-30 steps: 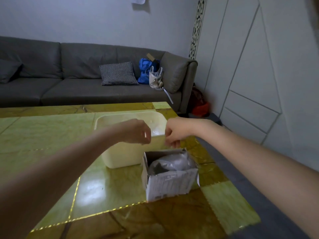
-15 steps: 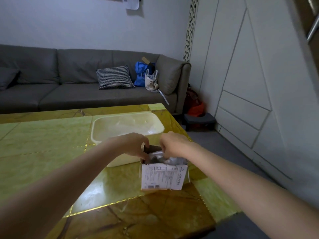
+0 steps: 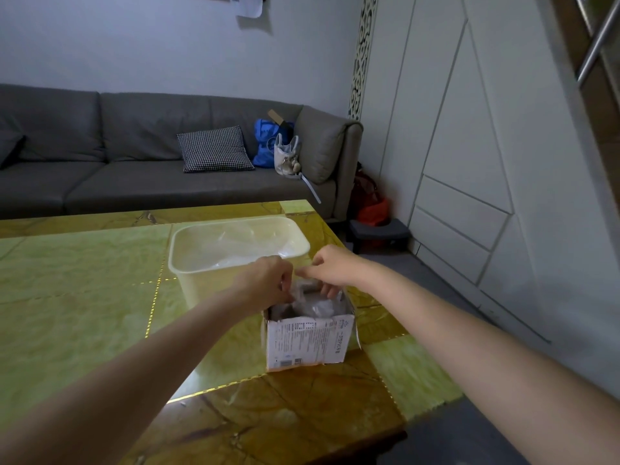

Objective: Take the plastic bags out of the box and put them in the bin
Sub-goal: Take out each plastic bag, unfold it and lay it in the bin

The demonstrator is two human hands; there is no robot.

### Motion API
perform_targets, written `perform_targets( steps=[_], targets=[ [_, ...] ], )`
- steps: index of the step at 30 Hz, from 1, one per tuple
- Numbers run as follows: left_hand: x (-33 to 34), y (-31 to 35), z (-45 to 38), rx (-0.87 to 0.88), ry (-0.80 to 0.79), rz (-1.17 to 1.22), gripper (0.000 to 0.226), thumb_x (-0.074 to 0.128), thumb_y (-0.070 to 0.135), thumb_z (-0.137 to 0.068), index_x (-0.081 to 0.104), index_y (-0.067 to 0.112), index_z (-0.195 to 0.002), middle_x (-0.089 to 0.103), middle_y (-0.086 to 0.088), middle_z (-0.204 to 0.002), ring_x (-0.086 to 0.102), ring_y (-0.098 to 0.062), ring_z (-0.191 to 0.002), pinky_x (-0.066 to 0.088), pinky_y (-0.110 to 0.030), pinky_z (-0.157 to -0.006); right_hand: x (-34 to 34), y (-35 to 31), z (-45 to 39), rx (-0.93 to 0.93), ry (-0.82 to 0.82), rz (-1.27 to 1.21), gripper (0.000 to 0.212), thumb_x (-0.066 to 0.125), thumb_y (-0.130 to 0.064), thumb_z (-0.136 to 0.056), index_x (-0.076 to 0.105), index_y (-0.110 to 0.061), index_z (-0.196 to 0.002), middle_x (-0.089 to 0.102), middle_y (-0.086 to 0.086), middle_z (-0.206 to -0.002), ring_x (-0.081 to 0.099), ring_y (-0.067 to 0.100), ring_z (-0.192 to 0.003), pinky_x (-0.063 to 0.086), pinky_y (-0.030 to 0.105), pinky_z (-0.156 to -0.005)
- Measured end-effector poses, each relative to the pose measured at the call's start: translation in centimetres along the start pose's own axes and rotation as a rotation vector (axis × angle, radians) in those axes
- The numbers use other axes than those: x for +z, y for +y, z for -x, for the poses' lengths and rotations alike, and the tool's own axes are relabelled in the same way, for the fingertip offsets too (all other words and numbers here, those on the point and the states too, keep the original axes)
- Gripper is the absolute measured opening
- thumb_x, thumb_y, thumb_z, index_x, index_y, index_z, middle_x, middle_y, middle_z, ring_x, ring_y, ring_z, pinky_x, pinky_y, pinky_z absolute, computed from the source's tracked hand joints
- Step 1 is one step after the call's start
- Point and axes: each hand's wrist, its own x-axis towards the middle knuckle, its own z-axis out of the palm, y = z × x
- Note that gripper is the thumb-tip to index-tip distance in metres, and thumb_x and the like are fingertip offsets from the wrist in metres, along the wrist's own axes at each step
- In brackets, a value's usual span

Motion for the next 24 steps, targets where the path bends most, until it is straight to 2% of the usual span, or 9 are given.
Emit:
perform_targets(
  steps=[3,5,7,10,14,16,18,21,24],
  targets=[
    [0.2,-0.1,0.1,0.024,-0.006,0.025,0.014,0.068,0.02,-0.08,0.056,0.017,-0.084,0.05,0.0,-0.089,0.047,-0.013,-0.076,0.032,-0.011,-0.053,0.4,-0.2,0.3,0.025,-0.076,-0.069,0.034,0.064,-0.039,-0.088,0.057,-0.006,-0.079,0.059,0.005,-0.068,0.054,0.011,-0.052,0.044,0.016,-0.045],
    [0.4,-0.2,0.4,0.046,-0.01,0.06,0.022,0.07,0.022,-0.079,0.058,0.013,-0.096,0.053,-0.003,-0.098,0.054,-0.016,-0.081,0.043,-0.015,-0.06,0.6,-0.4,0.4,0.001,-0.059,-0.107,0.021,0.066,-0.024,-0.088,0.058,-0.008,-0.078,0.057,0.004,-0.067,0.049,0.009,-0.05,0.039,0.014,-0.04],
    [0.4,-0.5,0.7,0.008,-0.037,0.178,0.035,0.072,0.021,-0.077,0.052,0.013,-0.104,0.055,-0.002,-0.101,0.06,-0.019,-0.087,0.053,-0.024,-0.07,0.6,-0.6,0.2,-0.024,-0.006,-0.17,0.014,0.066,-0.012,-0.087,0.058,-0.013,-0.076,0.056,0.001,-0.069,0.049,0.009,-0.054,0.041,0.015,-0.045],
    [0.2,-0.7,1.2,0.001,-0.058,0.336,0.046,0.072,0.015,-0.077,0.046,0.014,-0.115,0.055,0.003,-0.1,0.06,-0.018,-0.089,0.052,-0.021,-0.069,0.1,-1.1,0.0,-0.069,-0.019,-0.429,0.015,0.07,-0.003,-0.082,0.059,-0.011,-0.075,0.058,0.003,-0.07,0.053,0.011,-0.059,0.045,0.017,-0.053],
    [0.6,-1.6,1.3,0.005,-0.127,0.318,0.024,0.07,0.023,-0.079,0.066,0.007,-0.098,0.062,-0.001,-0.089,0.059,-0.016,-0.081,0.048,-0.017,-0.069,-1.2,-2.3,0.2,-0.193,0.088,-0.54,0.014,0.067,0.002,-0.082,0.058,-0.006,-0.076,0.061,0.006,-0.07,0.054,0.011,-0.058,0.046,0.015,-0.05],
    [1.0,-2.6,1.1,0.025,-0.153,0.412,0.031,0.071,0.034,-0.072,0.068,0.01,-0.092,0.065,-0.003,-0.088,0.063,-0.02,-0.081,0.054,-0.033,-0.079,-2.4,-3.0,0.4,-0.26,0.167,-0.731,0.014,0.064,0.004,-0.084,0.057,-0.006,-0.077,0.059,0.007,-0.073,0.053,0.012,-0.06,0.046,0.016,-0.05],
    [1.0,-2.9,1.3,0.046,-0.154,0.54,0.019,0.072,0.024,-0.072,0.066,0.016,-0.088,0.065,-0.009,-0.092,0.064,-0.024,-0.086,0.054,-0.043,-0.08,-3.8,-3.6,0.5,-0.317,0.224,-0.936,0.016,0.061,0.006,-0.085,0.057,-0.009,-0.079,0.058,0.006,-0.076,0.053,0.013,-0.064,0.046,0.018,-0.054],
    [-0.7,-2.2,1.7,0.01,-0.154,0.857,0.012,0.069,0.018,-0.079,0.066,0.013,-0.09,0.067,-0.007,-0.096,0.064,-0.019,-0.091,0.053,-0.03,-0.081,-5.6,-3.9,0.3,-0.356,0.285,-0.93,0.022,0.055,0.009,-0.087,0.055,-0.013,-0.082,0.057,0.006,-0.08,0.052,0.013,-0.063,0.043,0.021,-0.053],
    [-1.9,-2.9,1.8,-0.147,-0.001,1.165,0.014,0.059,0.023,-0.085,0.068,0.013,-0.089,0.07,0.005,-0.085,0.063,-0.01,-0.083,0.049,-0.025,-0.078,-6.2,-3.1,0.0,-0.31,0.31,-0.942,0.03,0.046,0.014,-0.089,0.053,-0.014,-0.08,0.059,0.009,-0.082,0.047,0.01,-0.055,0.035,0.02,-0.048]
  ],
)
